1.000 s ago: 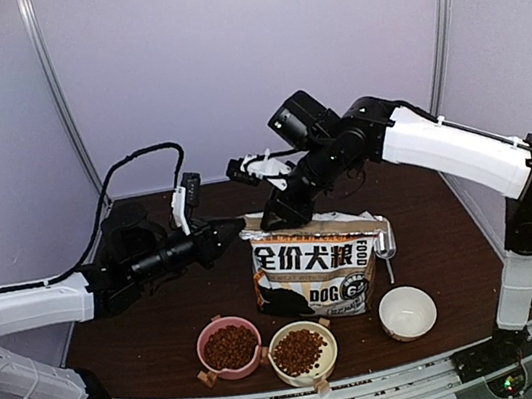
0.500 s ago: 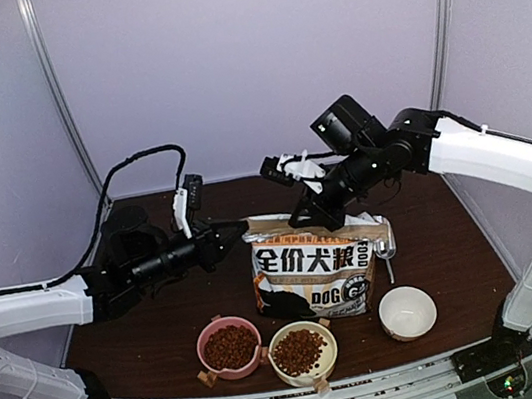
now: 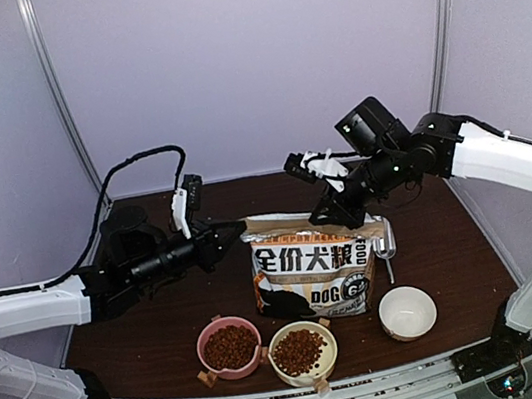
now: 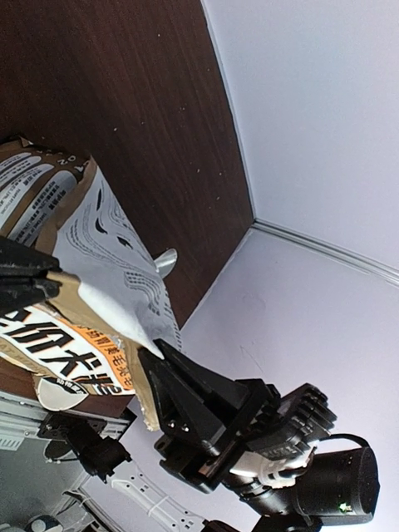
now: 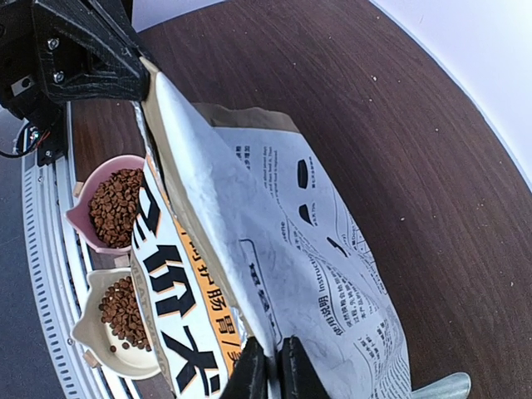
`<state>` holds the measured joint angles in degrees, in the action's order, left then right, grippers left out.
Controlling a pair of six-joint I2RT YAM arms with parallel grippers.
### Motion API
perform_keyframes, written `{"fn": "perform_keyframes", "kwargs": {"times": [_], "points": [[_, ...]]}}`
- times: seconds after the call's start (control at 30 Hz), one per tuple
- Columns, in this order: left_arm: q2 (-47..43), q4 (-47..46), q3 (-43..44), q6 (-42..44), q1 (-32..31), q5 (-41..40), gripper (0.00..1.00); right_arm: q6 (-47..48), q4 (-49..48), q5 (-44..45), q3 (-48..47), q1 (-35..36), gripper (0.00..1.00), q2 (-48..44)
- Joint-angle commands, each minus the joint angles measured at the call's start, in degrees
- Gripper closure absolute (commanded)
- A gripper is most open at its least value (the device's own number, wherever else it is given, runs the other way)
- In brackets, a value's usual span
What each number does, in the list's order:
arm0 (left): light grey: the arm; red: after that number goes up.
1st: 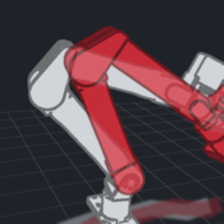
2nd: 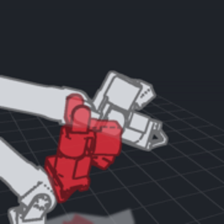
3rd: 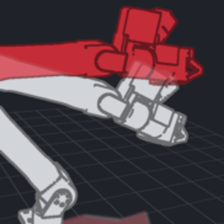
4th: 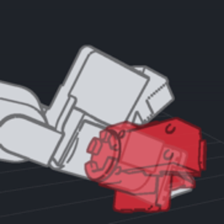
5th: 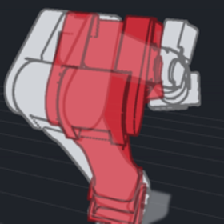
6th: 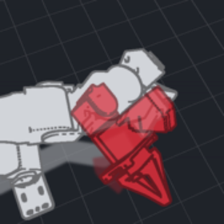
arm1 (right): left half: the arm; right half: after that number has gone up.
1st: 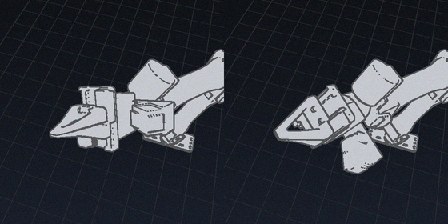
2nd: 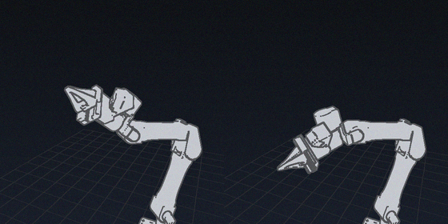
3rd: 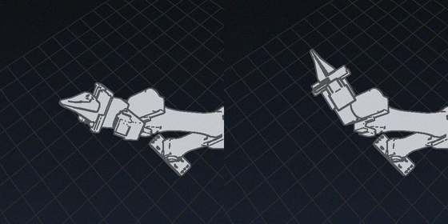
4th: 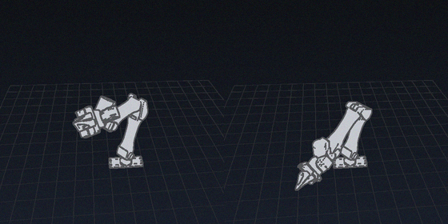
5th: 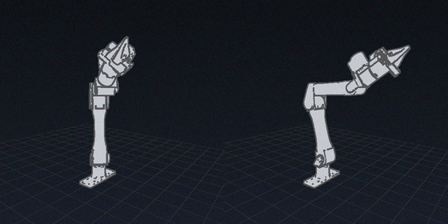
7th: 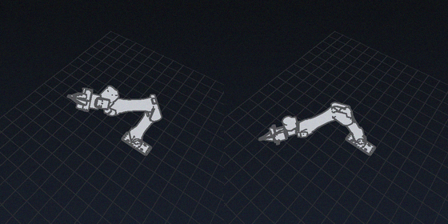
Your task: Serve the pet food
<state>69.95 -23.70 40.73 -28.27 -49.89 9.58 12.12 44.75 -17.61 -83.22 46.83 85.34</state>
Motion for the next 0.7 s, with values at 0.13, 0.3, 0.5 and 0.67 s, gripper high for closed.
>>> {"fn": "perform_keyframes", "kwargs": {"times": [0.13, 0.3, 0.5, 0.67], "points": [[-6.6, -0.6, 3.1, 1.7, 3.8, -9.8, 1.00, -0.3, 20.8, 21.7, 5.0, -6.3, 0.96, -1.1], [-6.5, 1.4, 4.5, 2.0, 4.5, -10.1, 1.00, -0.1, 22.3, 21.3, 6.9, -6.5, 0.96, -2.6], [-5.3, 1.4, 6.5, 4.3, 5.5, -2.8, 1.00, 0.2, 23.2, 17.8, 5.3, -6.5, 0.97, -3.5], [2.7, 13.9, 17.7, 12.0, 5.5, 14.3, 0.63, 1.1, 21.7, 9.9, 1.0, -6.0, 1.00, -1.8]]}}
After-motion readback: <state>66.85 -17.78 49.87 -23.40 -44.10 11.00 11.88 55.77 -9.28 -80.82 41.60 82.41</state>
